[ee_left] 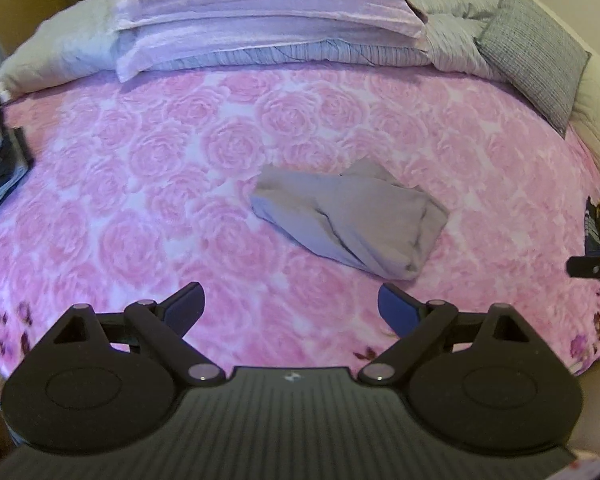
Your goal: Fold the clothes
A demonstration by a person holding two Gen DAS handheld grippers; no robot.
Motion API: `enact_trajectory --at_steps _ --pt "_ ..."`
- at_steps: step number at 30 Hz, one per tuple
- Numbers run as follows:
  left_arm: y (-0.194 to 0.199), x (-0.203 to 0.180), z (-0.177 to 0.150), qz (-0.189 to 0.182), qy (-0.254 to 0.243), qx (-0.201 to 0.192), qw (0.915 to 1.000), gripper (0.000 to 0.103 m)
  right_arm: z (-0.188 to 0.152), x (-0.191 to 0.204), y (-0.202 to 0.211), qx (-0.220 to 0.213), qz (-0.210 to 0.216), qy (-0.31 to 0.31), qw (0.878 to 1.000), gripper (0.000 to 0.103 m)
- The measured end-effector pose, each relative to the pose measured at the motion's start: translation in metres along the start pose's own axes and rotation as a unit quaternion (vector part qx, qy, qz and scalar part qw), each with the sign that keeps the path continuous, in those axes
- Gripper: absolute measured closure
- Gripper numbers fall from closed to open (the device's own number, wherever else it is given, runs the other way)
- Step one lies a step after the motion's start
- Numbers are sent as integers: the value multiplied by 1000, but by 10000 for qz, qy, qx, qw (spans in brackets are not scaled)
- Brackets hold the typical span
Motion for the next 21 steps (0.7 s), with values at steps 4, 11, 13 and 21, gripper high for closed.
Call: enact_trajectory --at_steps 4,11,13,21 --pt "-49 39 11 -336 -302 107 9989 15 7 -5 -16 -128 -340 -960 9947 67" --pt "-144 76 29 -781 -767 131 9939 26 -8 -8 -55 -199 -767 -1965 9773 66" --pt "-173 80 33 -962 -798 97 9921 28 -16 -11 -68 -136 -943 -2096 9731 66" --pt "-257 100 47 -1300 -134 -48 9914 35 -58 -40 -106 118 -1544 -2244 9621 66"
Point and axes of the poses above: each gripper's, at about its wrist camera, not at the fingertips, and y roughly against the way its jaws point, x to its left, z to its top, the point moved 3 cm from there along -y, roughly the way its jaws point, and after that the axes turned 13 degrees about -y, right-handed, at the moved point
